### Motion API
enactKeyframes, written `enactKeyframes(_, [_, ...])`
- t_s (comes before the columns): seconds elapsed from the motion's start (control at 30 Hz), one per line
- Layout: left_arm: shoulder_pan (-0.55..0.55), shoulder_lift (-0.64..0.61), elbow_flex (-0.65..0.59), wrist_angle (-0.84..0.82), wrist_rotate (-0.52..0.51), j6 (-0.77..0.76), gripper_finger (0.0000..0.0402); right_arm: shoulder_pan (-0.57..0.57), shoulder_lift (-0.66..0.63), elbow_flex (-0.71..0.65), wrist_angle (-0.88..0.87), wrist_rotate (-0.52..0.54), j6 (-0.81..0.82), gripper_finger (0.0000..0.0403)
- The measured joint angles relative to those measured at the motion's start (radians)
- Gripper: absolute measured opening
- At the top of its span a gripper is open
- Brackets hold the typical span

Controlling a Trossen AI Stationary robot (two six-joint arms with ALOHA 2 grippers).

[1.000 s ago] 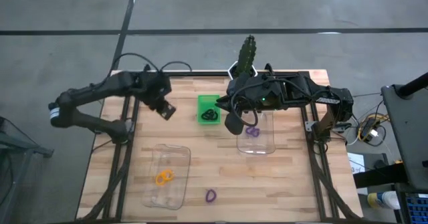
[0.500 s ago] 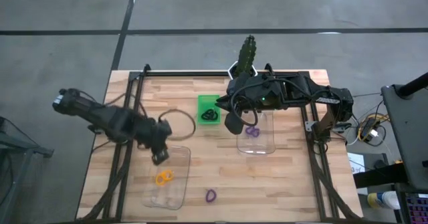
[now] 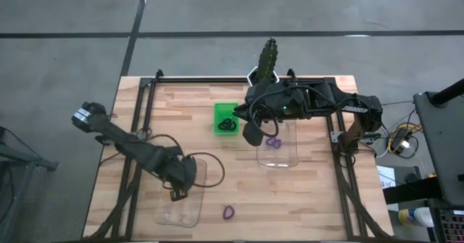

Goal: Sort spring keychains
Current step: Put the yellow spring keychain into the bottom transparent bin, then put the purple spring keychain into the top transparent bin

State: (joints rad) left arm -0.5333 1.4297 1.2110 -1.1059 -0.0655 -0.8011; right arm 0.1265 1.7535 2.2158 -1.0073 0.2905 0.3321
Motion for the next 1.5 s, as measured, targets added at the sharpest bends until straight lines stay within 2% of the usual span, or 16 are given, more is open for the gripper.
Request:
enactKeyframes(0.27, [0.001,0.104,-0.055,0.024,0.133,0.058,0.0011,0.000,0.000,0.000,0.000,-0.003,-0.011,0.0054])
enactKeyframes(0.53, [0.017,0.136,-0.059,0.068,0.143,0.066,0.0040,0.000,0.000,0.000,-0.001,-0.003,-0.042,0.0054])
enactKeyframes(0.7, [0.032,0.130,-0.059,0.088,0.182,0.033,0.0067,0.000,0.000,0.000,-0.003,-0.003,-0.052,0.0054])
enactKeyframes(0.9, [0.048,0.123,-0.059,0.084,0.182,-0.008,0.0119,0.000,0.000,0.000,-0.009,-0.006,-0.051,0.0054])
enactKeyframes(1.1, [0.069,0.070,-0.059,0.057,0.180,-0.036,0.0136,0.001,0.000,-0.002,-0.014,-0.104,-0.007,0.0054])
enactKeyframes(1.27, [0.109,-0.008,-0.059,0.053,0.155,-0.028,0.0133,0.000,0.004,-0.031,-0.045,-0.108,0.013,0.0054])
enactKeyframes(1.5, [0.209,-0.135,-0.059,0.023,0.108,-0.037,0.0133,0.016,0.005,-0.153,-0.014,-0.158,0.130,0.0054])
